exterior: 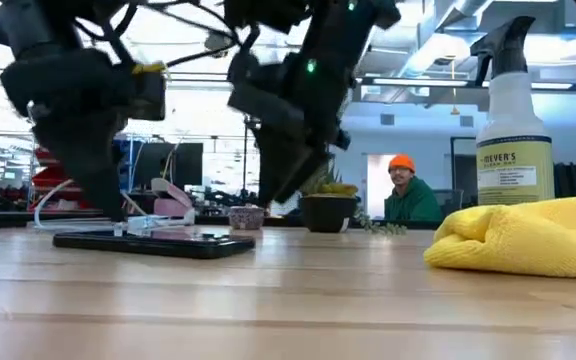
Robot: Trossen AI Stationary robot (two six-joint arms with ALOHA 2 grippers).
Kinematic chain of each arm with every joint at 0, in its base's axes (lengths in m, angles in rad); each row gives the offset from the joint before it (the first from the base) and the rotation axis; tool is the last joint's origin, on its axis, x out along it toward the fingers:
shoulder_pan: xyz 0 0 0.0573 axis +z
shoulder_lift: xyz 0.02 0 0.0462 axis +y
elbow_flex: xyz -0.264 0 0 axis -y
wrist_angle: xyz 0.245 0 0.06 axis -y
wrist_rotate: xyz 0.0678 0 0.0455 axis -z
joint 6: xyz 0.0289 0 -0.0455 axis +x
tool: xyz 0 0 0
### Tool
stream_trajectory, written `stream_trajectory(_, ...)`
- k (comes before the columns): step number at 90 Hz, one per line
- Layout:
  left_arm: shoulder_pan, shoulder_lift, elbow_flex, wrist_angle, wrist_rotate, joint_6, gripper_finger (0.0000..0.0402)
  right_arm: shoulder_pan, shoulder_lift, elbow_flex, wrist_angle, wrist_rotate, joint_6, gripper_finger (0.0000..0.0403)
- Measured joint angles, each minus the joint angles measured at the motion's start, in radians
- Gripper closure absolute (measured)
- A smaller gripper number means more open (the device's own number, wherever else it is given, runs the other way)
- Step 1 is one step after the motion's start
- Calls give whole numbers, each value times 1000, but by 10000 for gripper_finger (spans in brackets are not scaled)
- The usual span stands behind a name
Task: Apply microfiber cloth
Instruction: Wipe the front and back of the cellphone with the microfiber cloth
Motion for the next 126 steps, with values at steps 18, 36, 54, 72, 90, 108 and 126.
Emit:
stream_trajectory(18,13,0,18,-6,-56,53,169,64,16,3,212,-289,-59,252)
stream_trajectory(36,31,52,18,-21,-58,91,169,93,67,1,245,-309,-8,253)
stream_trajectory(54,21,106,20,-31,-41,53,169,60,64,2,138,-199,39,253)
stream_trajectory(72,-5,107,20,-29,-35,16,169,9,48,2,-53,-11,78,253)
stream_trajectory(90,-1,108,20,-40,-46,14,169,57,50,20,25,-125,6,253)
stream_trajectory(108,7,111,20,-44,-67,7,169,144,52,24,184,-232,-63,253)
stream_trajectory(126,9,111,19,-48,-98,-27,169,138,99,14,278,-317,-58,253)
